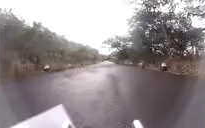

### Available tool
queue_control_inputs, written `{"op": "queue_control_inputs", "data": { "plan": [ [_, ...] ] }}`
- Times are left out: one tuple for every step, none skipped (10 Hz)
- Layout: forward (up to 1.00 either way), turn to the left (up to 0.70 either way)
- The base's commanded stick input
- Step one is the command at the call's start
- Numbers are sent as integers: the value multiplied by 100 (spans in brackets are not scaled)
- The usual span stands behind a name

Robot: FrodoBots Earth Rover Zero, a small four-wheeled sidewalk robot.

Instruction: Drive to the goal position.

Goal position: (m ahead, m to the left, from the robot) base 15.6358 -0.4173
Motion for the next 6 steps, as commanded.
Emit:
{"op": "queue_control_inputs", "data": {
  "plan": [
    [100, 0],
    [100, -36],
    [100, -40],
    [100, -40],
    [100, -40],
    [100, -40]
  ]
}}
